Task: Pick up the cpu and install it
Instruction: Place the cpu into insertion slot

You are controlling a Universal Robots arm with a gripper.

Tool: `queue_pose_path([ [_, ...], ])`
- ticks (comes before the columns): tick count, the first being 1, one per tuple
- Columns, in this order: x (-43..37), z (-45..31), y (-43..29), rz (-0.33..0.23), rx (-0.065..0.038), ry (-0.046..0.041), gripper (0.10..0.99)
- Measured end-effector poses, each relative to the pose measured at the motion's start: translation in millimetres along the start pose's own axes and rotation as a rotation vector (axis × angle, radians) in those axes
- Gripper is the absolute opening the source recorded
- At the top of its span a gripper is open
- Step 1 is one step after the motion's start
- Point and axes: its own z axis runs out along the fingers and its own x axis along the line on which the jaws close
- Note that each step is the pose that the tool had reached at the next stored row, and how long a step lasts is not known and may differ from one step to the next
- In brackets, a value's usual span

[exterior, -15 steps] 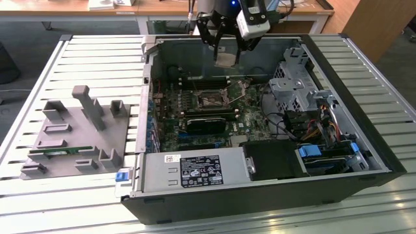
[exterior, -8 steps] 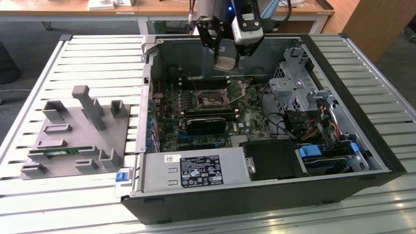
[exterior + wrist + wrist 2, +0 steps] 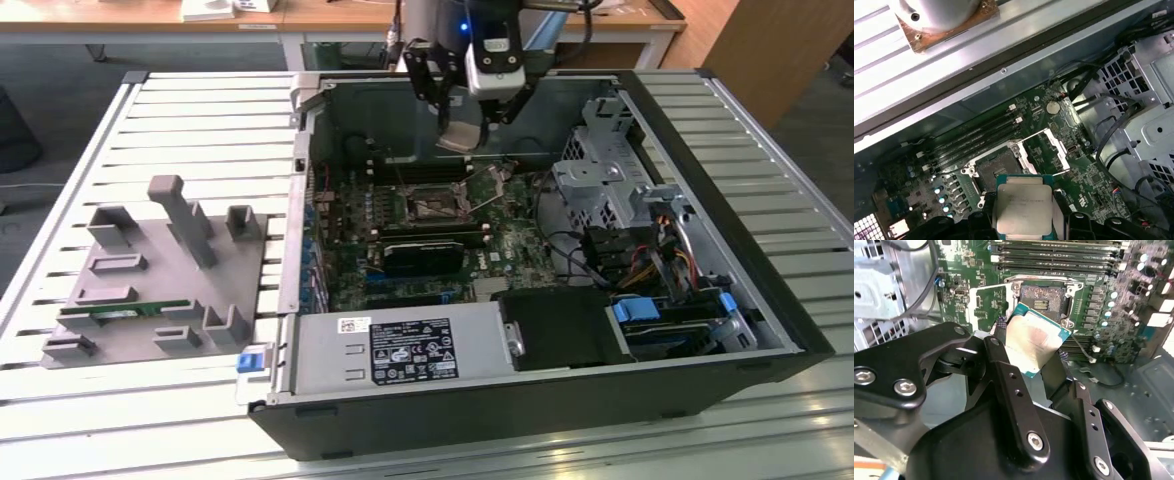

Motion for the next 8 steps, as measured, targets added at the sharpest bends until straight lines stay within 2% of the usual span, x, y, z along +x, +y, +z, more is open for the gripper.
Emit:
queue_pose_path([
  [8, 0.9, 6.7, -0.5, 0.116, 0.000, -0.0107, 0.529],
])
